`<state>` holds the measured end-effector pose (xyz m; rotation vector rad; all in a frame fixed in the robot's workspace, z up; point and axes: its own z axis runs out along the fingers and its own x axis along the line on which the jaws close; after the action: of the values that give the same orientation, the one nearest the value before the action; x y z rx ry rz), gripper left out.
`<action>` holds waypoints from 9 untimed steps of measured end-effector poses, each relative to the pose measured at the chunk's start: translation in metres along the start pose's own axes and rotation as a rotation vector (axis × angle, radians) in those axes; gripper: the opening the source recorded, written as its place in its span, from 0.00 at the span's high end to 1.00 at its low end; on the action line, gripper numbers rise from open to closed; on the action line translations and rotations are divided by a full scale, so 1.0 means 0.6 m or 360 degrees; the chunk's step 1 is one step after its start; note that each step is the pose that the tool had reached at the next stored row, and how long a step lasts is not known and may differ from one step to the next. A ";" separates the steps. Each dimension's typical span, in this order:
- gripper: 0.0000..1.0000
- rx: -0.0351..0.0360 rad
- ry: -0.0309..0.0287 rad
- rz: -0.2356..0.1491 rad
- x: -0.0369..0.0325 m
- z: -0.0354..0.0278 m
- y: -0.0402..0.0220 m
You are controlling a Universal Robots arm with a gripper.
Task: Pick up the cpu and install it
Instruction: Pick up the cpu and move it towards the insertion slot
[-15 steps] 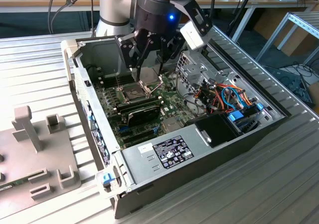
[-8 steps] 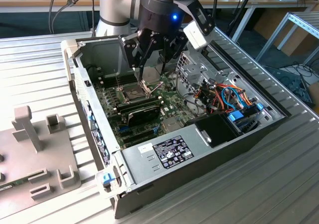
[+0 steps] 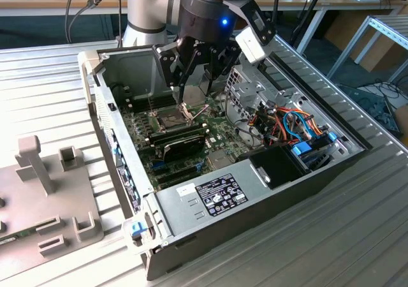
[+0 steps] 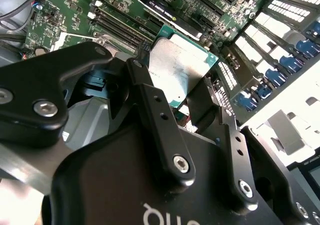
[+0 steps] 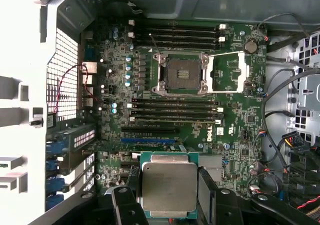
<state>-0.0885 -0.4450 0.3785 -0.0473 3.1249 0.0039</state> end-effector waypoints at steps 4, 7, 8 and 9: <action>0.45 0.0000 0.00000 0.0000 0.000 0.001 0.002; 0.45 0.0000 0.00001 0.0000 0.000 0.002 0.006; 0.45 0.0000 -0.00001 0.0000 0.000 0.003 0.009; 0.45 0.0000 0.00000 0.0000 -0.001 0.006 0.029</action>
<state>-0.0885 -0.4278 0.3752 -0.0474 3.1249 0.0041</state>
